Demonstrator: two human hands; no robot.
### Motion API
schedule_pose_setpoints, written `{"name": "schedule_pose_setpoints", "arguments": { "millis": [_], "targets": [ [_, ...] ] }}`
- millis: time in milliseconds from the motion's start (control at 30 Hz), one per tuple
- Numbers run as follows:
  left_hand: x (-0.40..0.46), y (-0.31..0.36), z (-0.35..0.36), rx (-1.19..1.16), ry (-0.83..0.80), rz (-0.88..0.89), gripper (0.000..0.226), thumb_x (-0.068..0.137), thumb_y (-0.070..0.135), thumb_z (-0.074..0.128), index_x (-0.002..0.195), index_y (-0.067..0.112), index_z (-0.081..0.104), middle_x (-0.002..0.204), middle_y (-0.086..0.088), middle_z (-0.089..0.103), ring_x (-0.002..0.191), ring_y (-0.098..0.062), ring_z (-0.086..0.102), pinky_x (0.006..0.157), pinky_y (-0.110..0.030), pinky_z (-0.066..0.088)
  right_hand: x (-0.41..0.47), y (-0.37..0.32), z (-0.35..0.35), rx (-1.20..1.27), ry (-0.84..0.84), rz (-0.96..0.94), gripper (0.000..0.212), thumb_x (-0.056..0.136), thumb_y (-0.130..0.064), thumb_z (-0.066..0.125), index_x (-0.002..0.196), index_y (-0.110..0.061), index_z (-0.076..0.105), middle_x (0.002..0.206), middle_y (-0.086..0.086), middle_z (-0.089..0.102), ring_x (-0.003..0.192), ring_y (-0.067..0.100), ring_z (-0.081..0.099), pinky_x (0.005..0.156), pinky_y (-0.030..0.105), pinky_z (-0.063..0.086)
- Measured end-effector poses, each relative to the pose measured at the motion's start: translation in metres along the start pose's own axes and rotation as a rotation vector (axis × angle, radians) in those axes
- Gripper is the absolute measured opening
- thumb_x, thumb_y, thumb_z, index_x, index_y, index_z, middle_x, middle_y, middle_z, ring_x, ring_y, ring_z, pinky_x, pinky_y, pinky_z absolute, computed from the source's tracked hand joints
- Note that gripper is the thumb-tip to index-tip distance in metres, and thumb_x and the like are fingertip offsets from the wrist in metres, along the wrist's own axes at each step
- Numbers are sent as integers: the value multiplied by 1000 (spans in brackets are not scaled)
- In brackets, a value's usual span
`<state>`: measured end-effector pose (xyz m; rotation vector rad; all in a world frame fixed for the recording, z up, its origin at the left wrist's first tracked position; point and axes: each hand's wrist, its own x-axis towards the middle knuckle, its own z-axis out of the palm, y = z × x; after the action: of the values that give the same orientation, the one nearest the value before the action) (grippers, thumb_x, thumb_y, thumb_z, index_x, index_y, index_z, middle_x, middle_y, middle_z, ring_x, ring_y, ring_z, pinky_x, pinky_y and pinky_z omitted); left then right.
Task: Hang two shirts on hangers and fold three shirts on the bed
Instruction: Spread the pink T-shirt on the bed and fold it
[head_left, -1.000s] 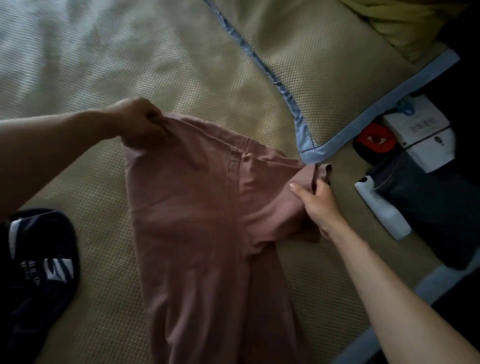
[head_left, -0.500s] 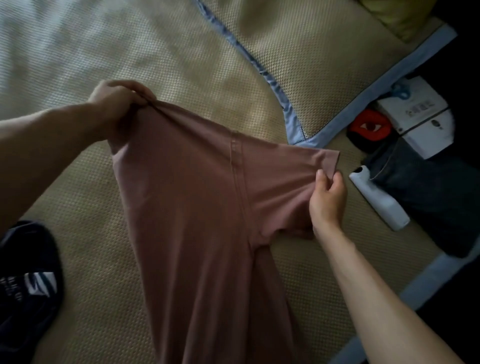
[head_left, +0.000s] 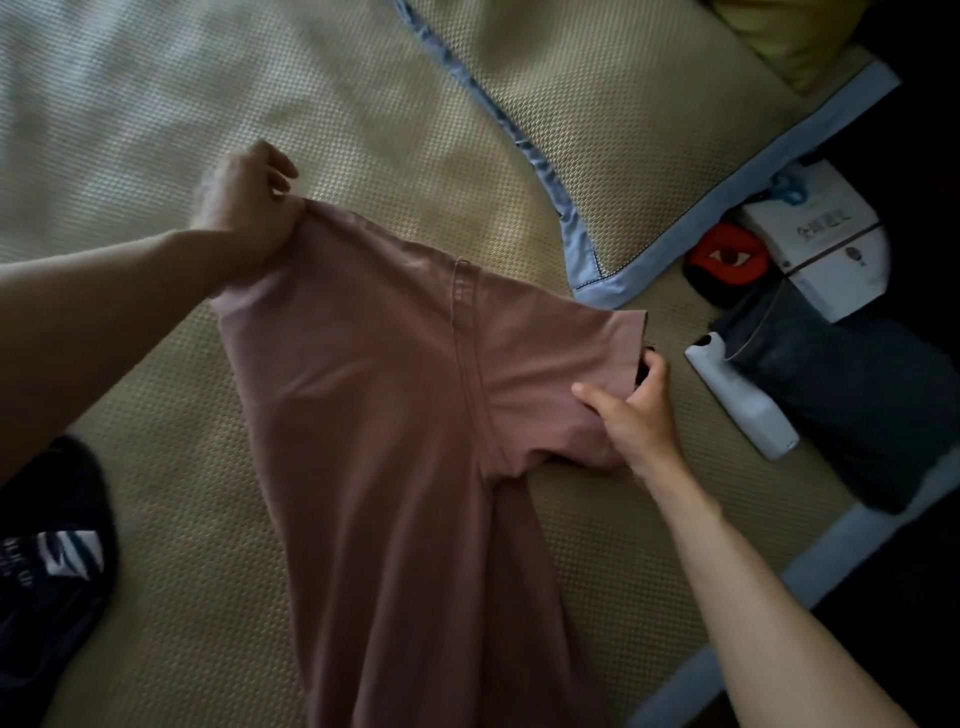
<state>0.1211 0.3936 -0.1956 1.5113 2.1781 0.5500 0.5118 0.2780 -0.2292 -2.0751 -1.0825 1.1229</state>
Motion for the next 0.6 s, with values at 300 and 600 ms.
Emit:
{"name": "schedule_pose_setpoints", "arguments": {
  "millis": [300, 600],
  "targets": [
    [-120, 27, 35, 312, -284, 732, 19, 82, 19, 72, 98, 15, 63, 97, -9, 67, 89, -35, 65, 76, -44, 50, -17, 11, 5, -438, 163, -193, 56, 93, -31, 68, 136, -13, 37, 117, 13, 68, 102, 31, 68, 72, 31, 45],
    [-319, 35, 54, 421, -1040, 1053, 46, 84, 32, 66, 129, 26, 59, 138, 1, 57, 109, -24, 68, 83, -36, 57, -87, 20, -11, -488, 88, -395, 27, 92, -48, 62, 95, -22, 57, 88, -1, 69, 77, 21, 66, 58, 33, 47]
  ]
}}
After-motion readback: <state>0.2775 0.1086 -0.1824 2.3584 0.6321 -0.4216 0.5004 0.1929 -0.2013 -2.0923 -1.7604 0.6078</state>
